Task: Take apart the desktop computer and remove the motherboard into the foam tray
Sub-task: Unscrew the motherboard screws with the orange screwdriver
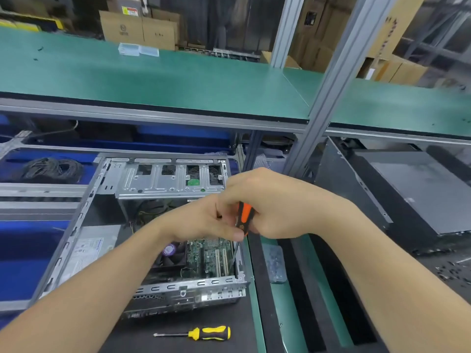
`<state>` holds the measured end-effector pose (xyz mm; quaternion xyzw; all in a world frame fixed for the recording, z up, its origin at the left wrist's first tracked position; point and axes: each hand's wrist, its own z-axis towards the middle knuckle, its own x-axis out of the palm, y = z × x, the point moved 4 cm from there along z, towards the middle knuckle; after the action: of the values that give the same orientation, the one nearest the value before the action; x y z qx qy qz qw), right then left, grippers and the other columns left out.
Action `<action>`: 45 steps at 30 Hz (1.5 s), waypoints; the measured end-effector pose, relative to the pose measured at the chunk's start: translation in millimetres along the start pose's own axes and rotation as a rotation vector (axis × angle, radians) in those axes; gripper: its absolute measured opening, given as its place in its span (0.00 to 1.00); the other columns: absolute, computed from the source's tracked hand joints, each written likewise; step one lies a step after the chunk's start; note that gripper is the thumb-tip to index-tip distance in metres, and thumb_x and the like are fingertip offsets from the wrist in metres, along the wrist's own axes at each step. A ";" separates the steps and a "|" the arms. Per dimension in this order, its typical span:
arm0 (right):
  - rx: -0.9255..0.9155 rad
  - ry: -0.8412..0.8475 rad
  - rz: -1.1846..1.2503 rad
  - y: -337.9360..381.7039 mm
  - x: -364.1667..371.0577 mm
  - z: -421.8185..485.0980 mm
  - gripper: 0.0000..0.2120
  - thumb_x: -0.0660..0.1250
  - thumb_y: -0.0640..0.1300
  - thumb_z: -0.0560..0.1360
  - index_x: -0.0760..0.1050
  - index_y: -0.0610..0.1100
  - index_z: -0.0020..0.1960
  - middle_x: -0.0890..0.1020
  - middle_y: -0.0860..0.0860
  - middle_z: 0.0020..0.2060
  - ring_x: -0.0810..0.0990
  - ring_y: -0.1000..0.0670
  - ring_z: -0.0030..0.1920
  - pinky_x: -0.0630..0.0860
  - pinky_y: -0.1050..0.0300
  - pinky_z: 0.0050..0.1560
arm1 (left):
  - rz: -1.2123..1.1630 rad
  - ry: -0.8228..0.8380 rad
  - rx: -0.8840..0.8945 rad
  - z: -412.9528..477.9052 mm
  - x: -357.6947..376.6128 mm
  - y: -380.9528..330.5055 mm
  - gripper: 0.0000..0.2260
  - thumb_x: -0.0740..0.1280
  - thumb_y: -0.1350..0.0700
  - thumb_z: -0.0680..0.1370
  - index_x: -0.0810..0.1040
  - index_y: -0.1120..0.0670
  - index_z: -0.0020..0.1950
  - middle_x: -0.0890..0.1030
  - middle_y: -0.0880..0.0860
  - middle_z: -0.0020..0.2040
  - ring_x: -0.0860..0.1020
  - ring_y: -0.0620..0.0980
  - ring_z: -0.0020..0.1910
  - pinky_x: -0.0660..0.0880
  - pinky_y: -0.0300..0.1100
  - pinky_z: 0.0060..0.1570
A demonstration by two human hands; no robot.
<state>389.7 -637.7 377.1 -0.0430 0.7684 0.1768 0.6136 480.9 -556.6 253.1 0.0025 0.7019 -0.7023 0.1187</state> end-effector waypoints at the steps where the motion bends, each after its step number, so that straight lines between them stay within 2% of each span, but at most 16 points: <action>1: 0.002 -0.010 0.039 0.2 -0.5 -2.6 0.14 0.71 0.36 0.70 0.80 0.51 0.52 0.75 0.56 0.45 0.74 0.57 0.46 0.73 0.57 0.45 | 0.011 -0.017 0.025 -0.4 1.3 -2.2 0.20 0.76 0.51 0.73 0.70 0.61 0.34 0.62 0.62 0.32 0.61 0.62 0.33 0.61 0.43 0.36; 3: 0.023 -0.074 0.072 0.8 -1.5 -6.7 0.10 0.71 0.47 0.75 0.77 0.52 0.55 0.76 0.56 0.45 0.75 0.56 0.47 0.74 0.57 0.45 | 0.014 -0.051 0.077 -1.2 5.6 -9.6 0.14 0.74 0.56 0.72 0.72 0.46 0.34 0.66 0.52 0.31 0.65 0.50 0.32 0.65 0.36 0.36; 7: 0.279 -0.271 -0.373 3.9 -1.9 -4.4 0.26 0.55 0.72 0.79 0.69 0.49 0.44 0.69 0.52 0.31 0.73 0.45 0.34 0.67 0.51 0.34 | -0.038 -0.177 0.033 2.2 17.2 -7.8 0.08 0.76 0.55 0.70 0.78 0.55 0.40 0.78 0.47 0.36 0.73 0.44 0.37 0.72 0.36 0.37; 9: 0.412 -0.299 -0.388 6.3 -2.9 -2.7 0.32 0.50 0.76 0.78 0.63 0.47 0.35 0.65 0.51 0.30 0.67 0.47 0.29 0.61 0.52 0.32 | 0.046 -0.259 -0.015 4.5 21.8 -2.6 0.07 0.77 0.54 0.71 0.80 0.47 0.40 0.79 0.42 0.35 0.75 0.40 0.36 0.71 0.33 0.36; 12: 0.440 -0.225 -0.300 2.3 -0.9 2.0 0.29 0.56 0.72 0.80 0.65 0.46 0.37 0.65 0.50 0.32 0.65 0.46 0.30 0.64 0.52 0.34 | 0.090 -0.285 -0.005 5.0 26.6 1.0 0.13 0.78 0.56 0.73 0.81 0.38 0.38 0.81 0.37 0.35 0.78 0.35 0.36 0.71 0.28 0.37; 14: 0.350 -0.149 -0.193 1.5 -0.1 3.1 0.19 0.61 0.63 0.82 0.71 0.48 0.45 0.70 0.51 0.33 0.73 0.44 0.35 0.66 0.54 0.32 | 0.081 -0.262 0.053 1.9 26.7 -4.6 0.07 0.79 0.55 0.73 0.84 0.44 0.44 0.82 0.44 0.38 0.80 0.42 0.39 0.74 0.36 0.39; 16: 0.242 -0.095 -0.094 2.2 -3.9 -1.7 0.10 0.63 0.57 0.82 0.72 0.51 0.49 0.74 0.54 0.34 0.76 0.49 0.38 0.73 0.52 0.33 | 0.044 -0.219 0.066 -3.3 21.3 -7.7 0.05 0.78 0.53 0.72 0.83 0.48 0.41 0.71 0.54 0.30 0.70 0.48 0.30 0.67 0.40 0.33; 19: 0.117 -0.030 -0.068 -3.3 -14.1 -9.3 0.01 0.69 0.46 0.79 0.78 0.52 0.49 0.75 0.58 0.39 0.74 0.58 0.41 0.77 0.51 0.46 | -0.088 -0.135 0.096 -7.9 13.5 -6.6 0.16 0.74 0.58 0.77 0.77 0.40 0.35 0.56 0.50 0.29 0.57 0.48 0.26 0.59 0.35 0.31; 23: 0.007 0.040 -0.031 0.7 -8.2 -4.0 0.17 0.66 0.29 0.68 0.85 0.49 0.44 0.78 0.54 0.45 0.77 0.53 0.45 0.74 0.56 0.44 | -0.143 -0.056 0.082 -9.4 7.2 -11.8 0.10 0.75 0.52 0.75 0.78 0.53 0.39 0.58 0.59 0.29 0.55 0.53 0.28 0.53 0.46 0.31; 25: -0.029 0.003 0.032 3.2 -1.2 0.2 0.19 0.65 0.27 0.66 0.85 0.48 0.44 0.76 0.55 0.42 0.74 0.55 0.42 0.71 0.61 0.40 | -0.135 -0.015 0.069 -7.9 5.8 -11.1 0.09 0.71 0.56 0.73 0.75 0.49 0.35 0.58 0.58 0.31 0.55 0.53 0.30 0.53 0.46 0.32; 29: -0.018 -0.034 0.077 -2.1 0.9 0.6 0.19 0.66 0.29 0.67 0.84 0.50 0.47 0.72 0.58 0.42 0.73 0.58 0.44 0.71 0.62 0.40 | -0.068 -0.033 0.017 -7.0 3.2 -10.2 0.11 0.71 0.54 0.75 0.72 0.53 0.35 0.61 0.62 0.32 0.57 0.60 0.31 0.54 0.51 0.33; 34: 0.006 -0.143 0.221 2.3 1.7 -0.5 0.03 0.70 0.44 0.76 0.81 0.51 0.49 0.79 0.56 0.43 0.77 0.56 0.46 0.75 0.59 0.47 | 0.037 -0.092 0.093 -5.6 8.1 -22.1 0.10 0.77 0.55 0.69 0.79 0.42 0.41 0.74 0.45 0.38 0.72 0.41 0.37 0.72 0.32 0.38; 37: 0.204 -0.249 -0.146 0.1 6.1 2.9 0.19 0.62 0.64 0.81 0.72 0.49 0.44 0.75 0.53 0.37 0.75 0.48 0.40 0.72 0.50 0.40 | -0.001 -0.203 0.067 1.2 15.6 -15.3 0.11 0.78 0.58 0.69 0.80 0.54 0.48 0.82 0.52 0.42 0.79 0.43 0.43 0.77 0.40 0.42; 39: 0.404 -0.304 -0.388 2.1 2.0 2.9 0.28 0.55 0.71 0.80 0.62 0.48 0.37 0.65 0.50 0.32 0.67 0.44 0.34 0.64 0.51 0.37 | 0.010 -0.296 0.055 4.5 21.4 -9.7 0.09 0.77 0.55 0.68 0.82 0.50 0.45 0.84 0.49 0.40 0.79 0.39 0.40 0.76 0.35 0.39; 43: 0.461 -0.264 -0.307 3.1 0.3 4.9 0.28 0.56 0.69 0.81 0.60 0.47 0.37 0.61 0.50 0.31 0.67 0.42 0.36 0.65 0.51 0.39 | 0.053 -0.302 0.022 5.3 27.0 -5.1 0.08 0.78 0.51 0.68 0.82 0.38 0.38 0.81 0.39 0.34 0.78 0.34 0.34 0.71 0.27 0.34; 45: 0.378 -0.186 -0.251 1.5 1.2 5.2 0.17 0.60 0.60 0.83 0.66 0.48 0.45 0.69 0.49 0.35 0.74 0.40 0.40 0.68 0.51 0.38 | 0.006 -0.247 0.057 3.1 26.6 -5.0 0.06 0.78 0.54 0.72 0.84 0.44 0.40 0.80 0.48 0.34 0.78 0.43 0.37 0.71 0.33 0.39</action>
<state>393.8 -634.4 375.3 -0.0062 0.7166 -0.0445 0.6961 454.7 -564.1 253.6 -0.0787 0.6618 -0.7164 0.2063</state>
